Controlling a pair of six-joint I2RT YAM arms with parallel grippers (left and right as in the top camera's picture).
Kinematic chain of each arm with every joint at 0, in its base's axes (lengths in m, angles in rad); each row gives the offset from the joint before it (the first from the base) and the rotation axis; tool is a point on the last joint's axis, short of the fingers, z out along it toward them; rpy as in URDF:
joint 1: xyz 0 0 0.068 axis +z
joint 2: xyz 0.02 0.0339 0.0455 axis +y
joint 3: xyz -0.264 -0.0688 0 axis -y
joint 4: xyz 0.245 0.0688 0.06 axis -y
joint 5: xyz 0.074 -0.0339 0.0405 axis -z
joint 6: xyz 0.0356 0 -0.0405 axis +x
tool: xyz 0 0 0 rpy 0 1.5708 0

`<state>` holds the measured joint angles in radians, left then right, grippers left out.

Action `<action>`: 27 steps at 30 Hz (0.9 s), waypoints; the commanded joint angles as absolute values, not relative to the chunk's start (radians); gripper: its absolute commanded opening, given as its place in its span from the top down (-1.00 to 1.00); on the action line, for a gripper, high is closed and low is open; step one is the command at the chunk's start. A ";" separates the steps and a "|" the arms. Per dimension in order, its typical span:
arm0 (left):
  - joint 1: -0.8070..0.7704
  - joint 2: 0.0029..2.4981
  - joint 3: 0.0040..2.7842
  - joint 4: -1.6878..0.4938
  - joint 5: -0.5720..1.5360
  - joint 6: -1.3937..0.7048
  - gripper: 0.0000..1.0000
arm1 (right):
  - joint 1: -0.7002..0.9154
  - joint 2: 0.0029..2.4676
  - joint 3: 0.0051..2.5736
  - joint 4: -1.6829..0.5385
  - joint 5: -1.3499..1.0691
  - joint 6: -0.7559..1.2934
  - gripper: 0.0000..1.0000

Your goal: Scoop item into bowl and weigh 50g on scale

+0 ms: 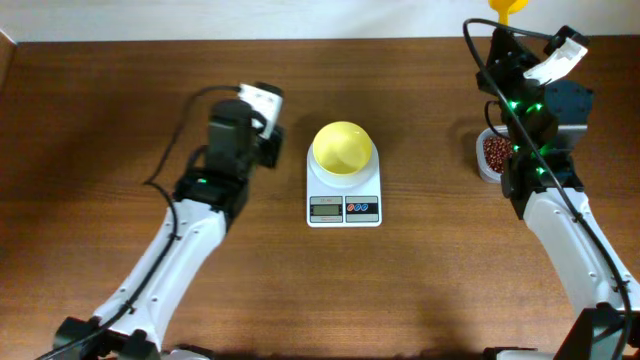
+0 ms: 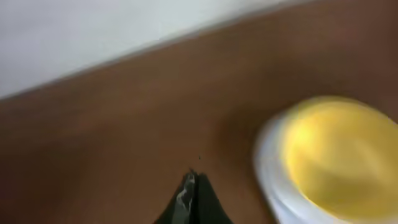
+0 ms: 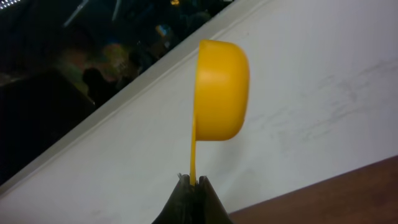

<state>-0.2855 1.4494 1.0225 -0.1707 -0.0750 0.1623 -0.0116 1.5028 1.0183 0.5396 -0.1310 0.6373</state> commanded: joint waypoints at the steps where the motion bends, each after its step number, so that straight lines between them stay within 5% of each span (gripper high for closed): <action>1: -0.425 1.447 1.024 -0.264 -0.051 0.233 1.00 | -0.014 1.504 1.040 0.512 -0.168 0.645 0.92; 13: -0.583 1.536 1.023 -0.380 0.115 0.203 1.00 | -0.014 1.448 1.041 -0.101 -0.258 0.482 0.92; 27: -0.603 1.780 1.022 -0.329 0.187 0.238 1.00 | -0.014 1.380 1.047 -0.131 -0.232 0.400 0.92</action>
